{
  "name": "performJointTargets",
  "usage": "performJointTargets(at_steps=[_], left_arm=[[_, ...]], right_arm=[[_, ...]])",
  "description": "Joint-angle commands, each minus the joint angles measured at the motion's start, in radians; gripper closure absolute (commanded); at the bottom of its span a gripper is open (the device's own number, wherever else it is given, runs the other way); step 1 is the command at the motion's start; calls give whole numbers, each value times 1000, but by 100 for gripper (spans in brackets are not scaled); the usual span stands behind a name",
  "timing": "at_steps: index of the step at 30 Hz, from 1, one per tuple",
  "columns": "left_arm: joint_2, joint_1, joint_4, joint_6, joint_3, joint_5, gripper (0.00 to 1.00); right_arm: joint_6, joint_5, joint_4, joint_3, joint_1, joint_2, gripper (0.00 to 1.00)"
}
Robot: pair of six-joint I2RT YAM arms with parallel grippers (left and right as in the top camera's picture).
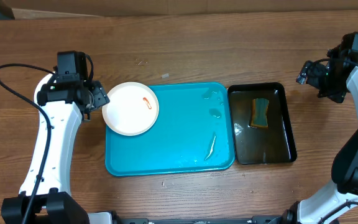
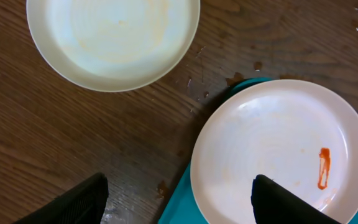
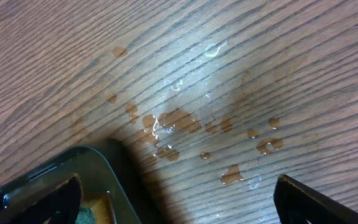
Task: Clean dirty plates on tray and stack at the side
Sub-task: 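Release the stacked plate and move the left gripper to the remaining white plate, then pinch the white plate rim and drag it to the tray center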
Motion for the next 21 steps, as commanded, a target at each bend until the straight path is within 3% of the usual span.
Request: performJointTargets(at_steps=[1, 13, 21], left_arm=[[-4, 4, 5, -10, -10, 5, 25], [-4, 4, 50, -10, -96, 5, 31], [-4, 4, 150, -10, -194, 9, 44]], right_arm=[[1, 5, 4, 14, -5, -24, 0], [1, 5, 3, 14, -5, -24, 0], [1, 5, 4, 14, -5, -24, 0]])
